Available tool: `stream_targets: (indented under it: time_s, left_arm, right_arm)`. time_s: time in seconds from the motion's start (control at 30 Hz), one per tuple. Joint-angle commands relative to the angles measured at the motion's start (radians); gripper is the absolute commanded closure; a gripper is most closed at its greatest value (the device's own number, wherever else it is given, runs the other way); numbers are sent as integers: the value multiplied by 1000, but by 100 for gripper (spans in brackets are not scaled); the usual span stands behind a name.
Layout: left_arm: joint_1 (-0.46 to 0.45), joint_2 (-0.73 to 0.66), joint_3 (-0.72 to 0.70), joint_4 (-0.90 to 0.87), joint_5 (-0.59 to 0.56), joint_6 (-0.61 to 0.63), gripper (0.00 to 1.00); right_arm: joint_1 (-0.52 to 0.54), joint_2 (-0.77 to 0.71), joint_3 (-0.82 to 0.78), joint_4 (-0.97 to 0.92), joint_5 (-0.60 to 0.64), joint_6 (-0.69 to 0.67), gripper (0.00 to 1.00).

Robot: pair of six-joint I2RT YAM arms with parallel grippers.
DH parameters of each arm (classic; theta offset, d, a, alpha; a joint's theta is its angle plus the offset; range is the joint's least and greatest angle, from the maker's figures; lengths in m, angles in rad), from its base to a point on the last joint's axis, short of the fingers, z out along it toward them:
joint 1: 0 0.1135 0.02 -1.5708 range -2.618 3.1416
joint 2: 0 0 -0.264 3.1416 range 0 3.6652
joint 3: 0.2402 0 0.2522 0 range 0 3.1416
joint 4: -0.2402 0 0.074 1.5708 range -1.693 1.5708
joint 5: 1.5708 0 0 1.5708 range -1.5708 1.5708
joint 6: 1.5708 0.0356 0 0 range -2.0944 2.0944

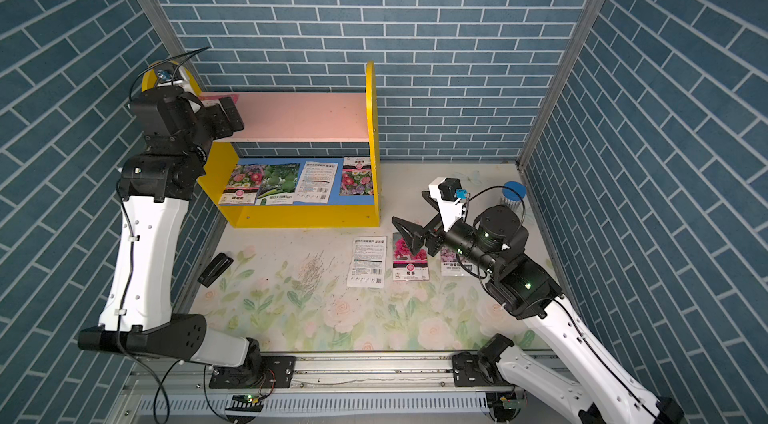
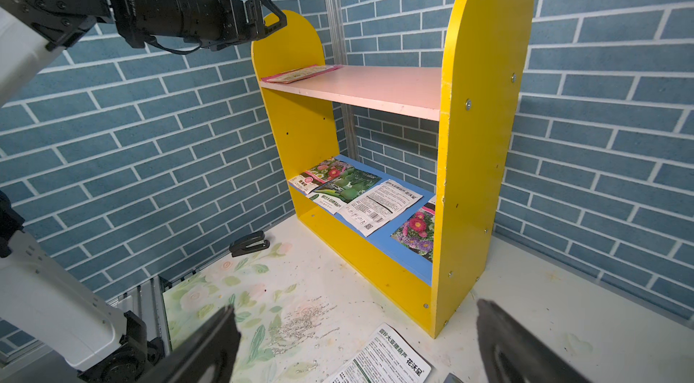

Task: Take the seed bag off the shelf
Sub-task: Move the seed packet to the shelf.

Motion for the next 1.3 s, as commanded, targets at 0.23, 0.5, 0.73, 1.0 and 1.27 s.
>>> stream_targets:
  time_s: [0.23, 0.5, 0.73, 1.0, 1.27]
  left_arm:
    - [136, 117, -6, 48, 32, -59, 0]
    - [142, 176, -23, 77, -56, 28, 0]
    - [136, 158, -74, 91, -38, 21, 0]
    - [-1, 107, -138, 19, 3, -25, 0]
    - [-126, 80, -157, -59, 29, -122, 0]
  right_arm:
    - [2, 1, 8, -7, 21, -31, 0]
    - [3, 9, 10, -20, 20, -29, 0]
    - [3, 10, 11, -35, 12, -27, 0]
    - [3, 6, -8, -15, 3, -14, 1]
    - [3, -24, -18, -29, 12, -14, 1]
